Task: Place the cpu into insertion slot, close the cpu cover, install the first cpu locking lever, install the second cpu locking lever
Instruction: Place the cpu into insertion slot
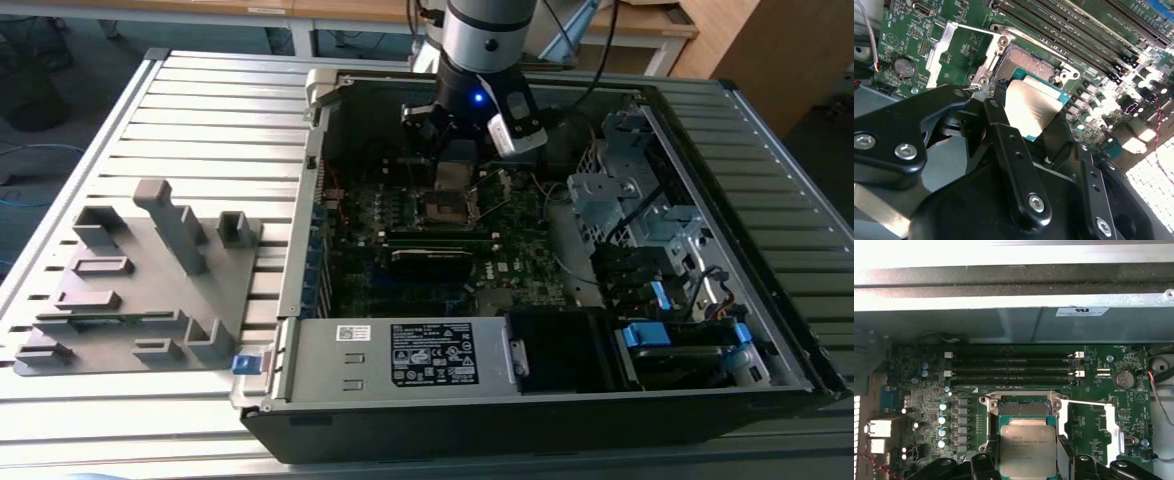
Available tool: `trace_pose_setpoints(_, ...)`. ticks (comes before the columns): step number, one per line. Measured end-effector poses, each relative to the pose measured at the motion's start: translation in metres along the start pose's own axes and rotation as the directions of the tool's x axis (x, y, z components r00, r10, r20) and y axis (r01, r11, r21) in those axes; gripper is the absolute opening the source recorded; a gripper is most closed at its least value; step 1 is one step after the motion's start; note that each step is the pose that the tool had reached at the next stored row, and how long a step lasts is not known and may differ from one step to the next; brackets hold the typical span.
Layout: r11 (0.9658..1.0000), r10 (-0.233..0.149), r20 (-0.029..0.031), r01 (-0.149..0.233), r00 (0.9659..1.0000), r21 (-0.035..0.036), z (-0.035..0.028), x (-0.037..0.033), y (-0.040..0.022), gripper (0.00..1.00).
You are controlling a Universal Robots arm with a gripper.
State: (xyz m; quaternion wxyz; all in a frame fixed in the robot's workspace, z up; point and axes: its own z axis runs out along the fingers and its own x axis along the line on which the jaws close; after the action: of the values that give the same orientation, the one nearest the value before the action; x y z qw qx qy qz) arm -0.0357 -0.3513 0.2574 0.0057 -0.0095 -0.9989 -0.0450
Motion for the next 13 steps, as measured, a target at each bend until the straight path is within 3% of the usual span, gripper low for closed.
trace_pose_setpoints(10, 1.0, 0.0, 0.0, 0.0, 1.0, 0.0, 0.0141, -0.0002, -0.001, 0.54)
trace_pose_setpoints(13, 1.0, 0.0, -0.0001, 0.0, 1.0, 0.0004, 0.0146, -0.0002, -0.0011, 0.54)
